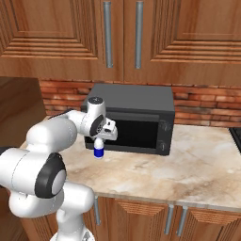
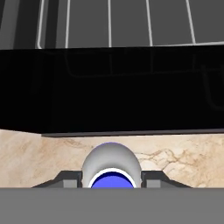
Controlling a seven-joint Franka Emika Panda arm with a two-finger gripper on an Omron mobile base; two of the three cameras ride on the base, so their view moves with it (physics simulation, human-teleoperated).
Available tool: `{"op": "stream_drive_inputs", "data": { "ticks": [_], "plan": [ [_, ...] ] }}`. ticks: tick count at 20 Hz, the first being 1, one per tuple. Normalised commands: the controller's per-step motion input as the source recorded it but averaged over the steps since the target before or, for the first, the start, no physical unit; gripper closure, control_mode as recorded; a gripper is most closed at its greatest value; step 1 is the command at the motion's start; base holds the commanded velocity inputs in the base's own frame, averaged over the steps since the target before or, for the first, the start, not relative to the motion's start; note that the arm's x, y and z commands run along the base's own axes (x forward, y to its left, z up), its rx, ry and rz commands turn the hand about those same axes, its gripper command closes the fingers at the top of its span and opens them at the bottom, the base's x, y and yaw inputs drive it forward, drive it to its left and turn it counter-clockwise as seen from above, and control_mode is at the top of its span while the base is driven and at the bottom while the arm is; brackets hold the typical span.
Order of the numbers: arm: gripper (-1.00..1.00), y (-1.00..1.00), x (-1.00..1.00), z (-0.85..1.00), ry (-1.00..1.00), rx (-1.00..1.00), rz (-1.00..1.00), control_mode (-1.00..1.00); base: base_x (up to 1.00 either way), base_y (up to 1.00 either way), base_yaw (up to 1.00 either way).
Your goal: Place the drinks on the dining counter in a tight cluster.
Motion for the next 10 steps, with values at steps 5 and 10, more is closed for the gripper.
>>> {"op": "stream_drive_inputs", "data": {
  "ticks": [5, 10],
  "plan": [
    [1.00, 0.00, -0.01, 0.00, 0.03, 0.00, 0.00, -1.00, 0.00, 0.00, 0.00],
    [1.00, 0.00, -0.41, 0.04, 0.00, 0.00, 0.00, -1.00, 0.00, 0.00, 0.00]
  ]
}}
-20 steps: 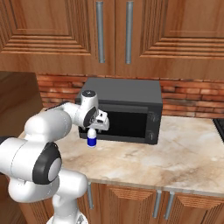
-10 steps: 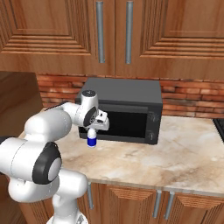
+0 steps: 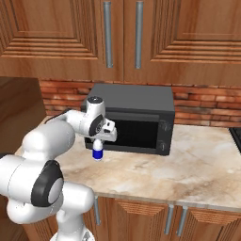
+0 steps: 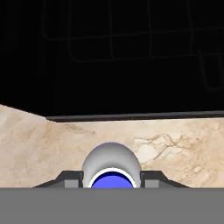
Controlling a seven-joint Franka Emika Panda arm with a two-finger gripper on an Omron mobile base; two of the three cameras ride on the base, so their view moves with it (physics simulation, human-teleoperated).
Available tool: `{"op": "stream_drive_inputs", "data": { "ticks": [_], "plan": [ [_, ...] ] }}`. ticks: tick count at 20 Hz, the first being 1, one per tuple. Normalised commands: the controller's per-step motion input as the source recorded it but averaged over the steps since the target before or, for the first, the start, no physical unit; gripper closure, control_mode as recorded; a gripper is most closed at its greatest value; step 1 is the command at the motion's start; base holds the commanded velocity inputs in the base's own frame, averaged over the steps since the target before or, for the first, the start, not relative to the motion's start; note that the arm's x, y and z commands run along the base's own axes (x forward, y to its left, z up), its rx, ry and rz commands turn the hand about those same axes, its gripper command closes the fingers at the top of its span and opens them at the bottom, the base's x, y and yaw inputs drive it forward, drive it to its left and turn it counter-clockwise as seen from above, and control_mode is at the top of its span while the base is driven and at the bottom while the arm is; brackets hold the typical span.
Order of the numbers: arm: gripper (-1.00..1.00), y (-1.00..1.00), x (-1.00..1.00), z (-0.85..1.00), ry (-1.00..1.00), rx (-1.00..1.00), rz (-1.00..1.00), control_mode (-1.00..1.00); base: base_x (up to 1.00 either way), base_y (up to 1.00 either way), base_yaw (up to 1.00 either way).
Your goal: Place the drinks on the dining counter in a tight cluster.
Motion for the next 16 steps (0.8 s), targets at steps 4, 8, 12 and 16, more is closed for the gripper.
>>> {"op": "stream_drive_inputs", "data": {
  "ticks": [4, 8, 12, 16],
  "plan": [
    [1.00, 0.00, -0.46, 0.25, 0.00, 0.00, 0.01, -1.00, 0.00, 0.00, 0.00],
    [1.00, 0.00, -0.34, 0.50, -0.01, 0.00, 0.03, -1.00, 0.00, 0.00, 0.00],
    [1.00, 0.00, -0.52, 0.64, -0.04, 0.00, 0.04, -1.00, 0.00, 0.00, 0.00],
    [1.00, 0.00, -0.59, 0.57, -0.05, 0.00, 0.05, -1.00, 0.00, 0.00, 0.00]
  ]
}}
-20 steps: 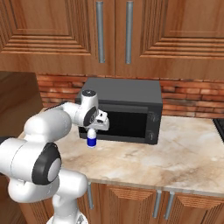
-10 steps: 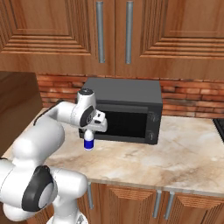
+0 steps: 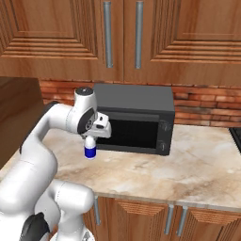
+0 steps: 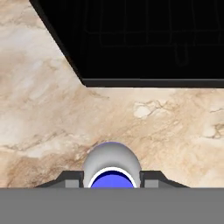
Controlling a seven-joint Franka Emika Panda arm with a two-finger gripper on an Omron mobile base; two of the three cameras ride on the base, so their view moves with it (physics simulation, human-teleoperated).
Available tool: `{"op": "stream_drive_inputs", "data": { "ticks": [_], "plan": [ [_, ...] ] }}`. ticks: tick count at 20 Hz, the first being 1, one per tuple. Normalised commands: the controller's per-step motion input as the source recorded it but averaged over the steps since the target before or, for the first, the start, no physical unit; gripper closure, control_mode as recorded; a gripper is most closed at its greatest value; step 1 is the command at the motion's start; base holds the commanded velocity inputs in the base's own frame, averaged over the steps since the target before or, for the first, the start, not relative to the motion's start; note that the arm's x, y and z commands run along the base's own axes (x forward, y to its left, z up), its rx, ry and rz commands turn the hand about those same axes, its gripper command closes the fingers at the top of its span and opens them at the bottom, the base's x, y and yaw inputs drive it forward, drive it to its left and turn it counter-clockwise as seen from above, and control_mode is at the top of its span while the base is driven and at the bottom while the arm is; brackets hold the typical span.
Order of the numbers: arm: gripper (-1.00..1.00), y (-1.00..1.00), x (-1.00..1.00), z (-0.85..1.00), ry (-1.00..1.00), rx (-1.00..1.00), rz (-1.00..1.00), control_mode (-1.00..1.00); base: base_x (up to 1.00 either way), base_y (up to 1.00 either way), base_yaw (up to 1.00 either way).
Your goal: Place the drinks on the dining counter in a tight cluster.
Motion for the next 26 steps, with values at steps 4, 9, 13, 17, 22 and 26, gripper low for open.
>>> {"op": "stream_drive_inputs", "data": {
  "ticks": [4, 9, 13, 17, 22, 26],
  "plan": [
    [1.00, 0.00, -0.58, 0.60, -0.09, 0.00, 0.03, -1.00, 0.00, 0.00, 0.00],
    [1.00, 0.00, -0.39, 0.33, -0.08, 0.00, 0.01, -1.00, 0.00, 0.00, 0.00],
    [1.00, 0.00, -0.19, 0.15, -0.04, 0.00, 0.01, -1.00, 0.00, 0.00, 0.00],
    [1.00, 0.00, 0.00, 0.00, 0.00, 0.00, 0.00, -1.00, 0.00, 0.00, 0.00],
    [1.00, 0.00, 0.00, 0.00, 0.00, 0.00, 0.00, -1.00, 0.00, 0.00, 0.00],
    [1.00, 0.00, 0.00, 0.00, 0.00, 0.00, 0.00, 1.00, -0.35, -0.13, -0.04]
  ]
}}
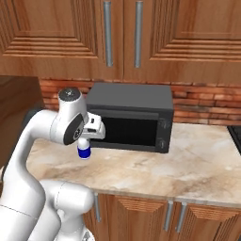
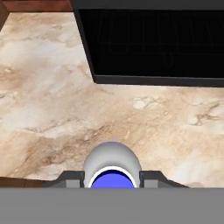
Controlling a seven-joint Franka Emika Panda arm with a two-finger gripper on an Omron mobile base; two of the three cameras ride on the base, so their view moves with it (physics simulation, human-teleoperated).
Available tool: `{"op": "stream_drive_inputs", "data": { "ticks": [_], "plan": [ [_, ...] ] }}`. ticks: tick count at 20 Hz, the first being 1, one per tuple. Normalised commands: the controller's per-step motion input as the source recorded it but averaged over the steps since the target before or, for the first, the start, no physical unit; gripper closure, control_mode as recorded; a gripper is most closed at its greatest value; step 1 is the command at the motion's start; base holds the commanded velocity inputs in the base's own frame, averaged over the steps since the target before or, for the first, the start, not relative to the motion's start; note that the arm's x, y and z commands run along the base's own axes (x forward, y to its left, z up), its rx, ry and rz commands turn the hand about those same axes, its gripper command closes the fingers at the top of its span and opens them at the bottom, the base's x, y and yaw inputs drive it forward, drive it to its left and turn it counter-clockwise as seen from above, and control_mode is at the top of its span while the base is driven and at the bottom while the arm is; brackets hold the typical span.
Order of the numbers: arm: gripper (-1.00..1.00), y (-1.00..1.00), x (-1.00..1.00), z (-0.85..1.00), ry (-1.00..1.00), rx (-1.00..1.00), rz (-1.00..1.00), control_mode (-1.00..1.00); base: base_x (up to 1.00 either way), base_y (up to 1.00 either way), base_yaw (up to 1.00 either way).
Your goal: Place the drinks on the dining counter in a tight cluster.
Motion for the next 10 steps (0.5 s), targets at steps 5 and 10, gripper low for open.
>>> {"op": "stream_drive_inputs", "data": {
  "ticks": [5, 10],
  "plan": [
    [1.00, 0.00, 0.00, 0.00, 0.00, 0.00, 0.00, 1.00, -0.93, -0.50, -0.19],
    [1.00, 0.00, 0.00, 0.00, 0.00, 0.00, 0.00, 1.00, -0.65, -0.61, -0.41]
  ]
}}
